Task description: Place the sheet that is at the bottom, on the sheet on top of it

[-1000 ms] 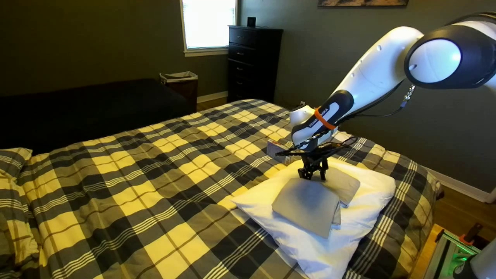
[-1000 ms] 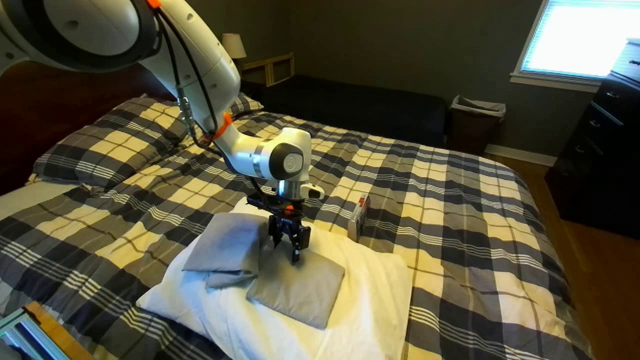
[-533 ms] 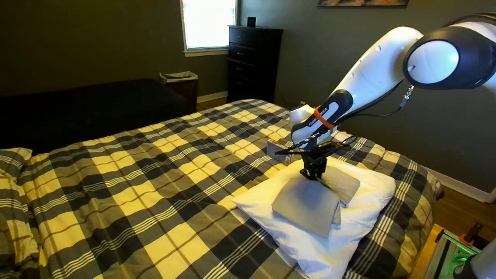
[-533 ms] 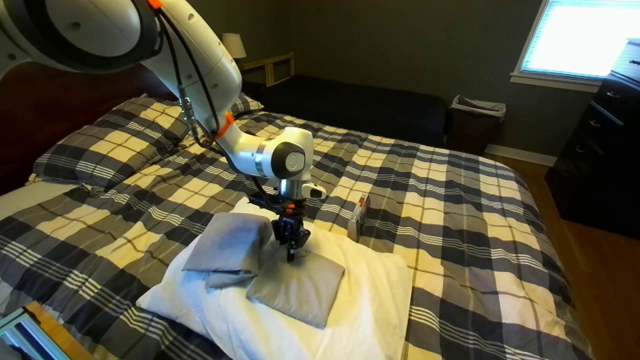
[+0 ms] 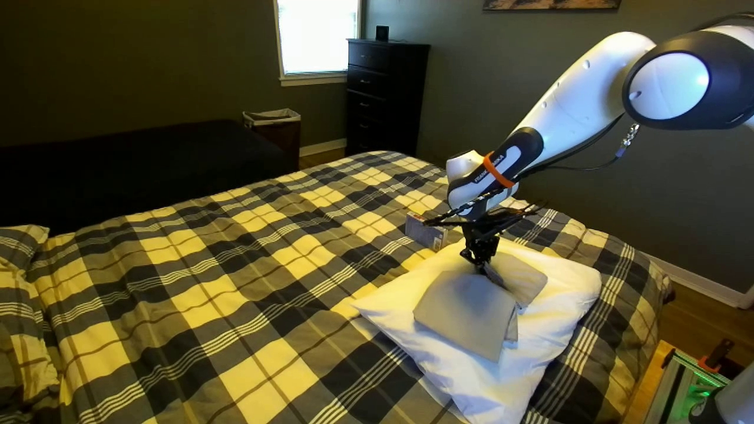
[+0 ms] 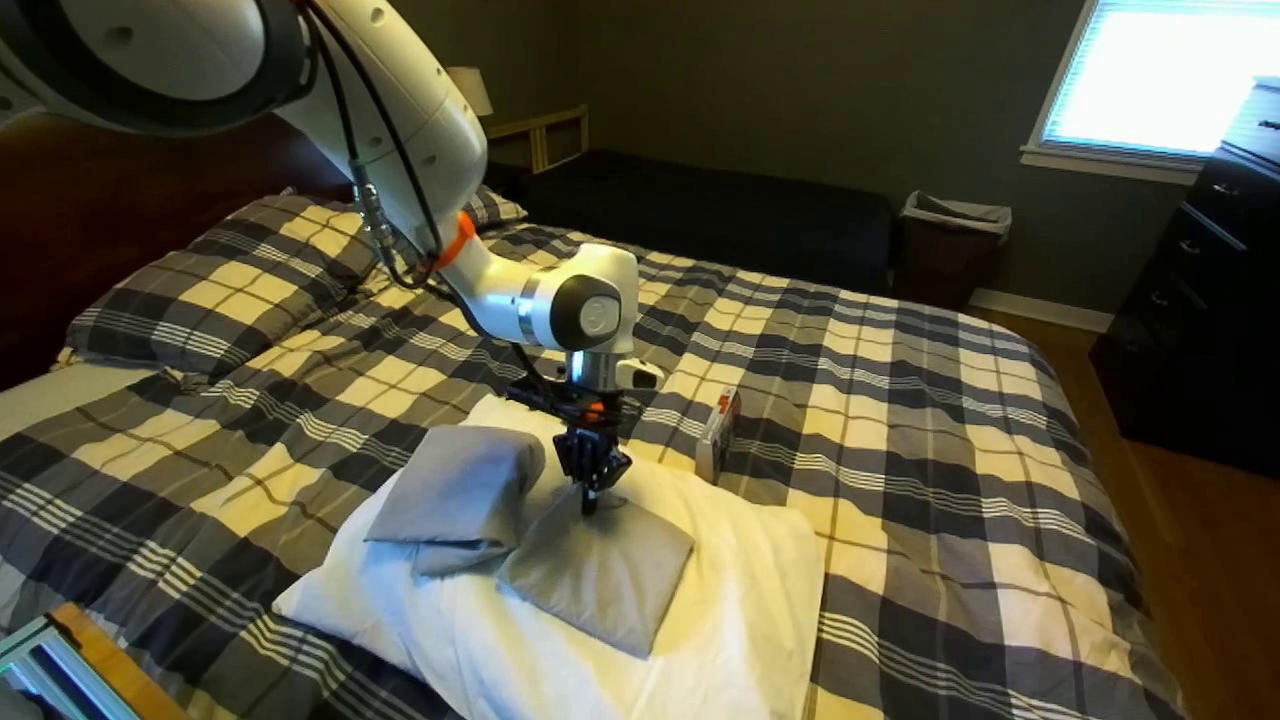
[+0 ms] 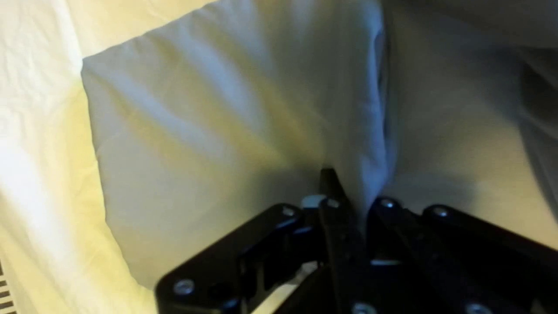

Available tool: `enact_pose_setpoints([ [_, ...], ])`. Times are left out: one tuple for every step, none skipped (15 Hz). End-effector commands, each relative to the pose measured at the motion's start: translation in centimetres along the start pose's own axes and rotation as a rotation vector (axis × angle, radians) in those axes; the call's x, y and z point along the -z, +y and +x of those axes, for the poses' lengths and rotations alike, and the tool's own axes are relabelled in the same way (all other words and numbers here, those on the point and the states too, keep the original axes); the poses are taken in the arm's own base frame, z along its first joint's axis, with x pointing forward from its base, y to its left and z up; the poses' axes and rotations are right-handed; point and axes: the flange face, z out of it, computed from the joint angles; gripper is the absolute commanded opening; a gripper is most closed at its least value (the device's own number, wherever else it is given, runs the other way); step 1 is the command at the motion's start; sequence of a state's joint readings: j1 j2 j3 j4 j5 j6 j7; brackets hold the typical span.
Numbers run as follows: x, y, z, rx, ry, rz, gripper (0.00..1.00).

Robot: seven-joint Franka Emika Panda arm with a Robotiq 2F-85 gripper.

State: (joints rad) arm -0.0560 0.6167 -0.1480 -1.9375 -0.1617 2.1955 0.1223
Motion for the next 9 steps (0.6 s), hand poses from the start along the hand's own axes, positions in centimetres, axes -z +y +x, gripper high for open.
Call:
enact_pose_setpoints([
  [2.1,1.7,-1.0,0.030,0.020,0.037,0.02],
  [2.9,2.1,-1.3,0.039,0.029,0.040,0.02],
  [3.5,2.5,-1.5,0.046,0.044,0.042,0.02],
  [4.3,2.8,-1.9,0.053,0.053,0.045,0.02],
  [4.9,3.1,-2.2,0.058,0.061,0.044,0.02],
  [5.6,3.3,-2.6,0.071,0.068,0.048,0.02],
  [6.2,3.6,-2.9,0.078,0.079,0.046,0.02],
  [6.8,3.7,-3.2,0.087,0.089,0.044,0.02],
  [7.4,4.0,-3.6,0.093,0.096,0.042,0.02],
])
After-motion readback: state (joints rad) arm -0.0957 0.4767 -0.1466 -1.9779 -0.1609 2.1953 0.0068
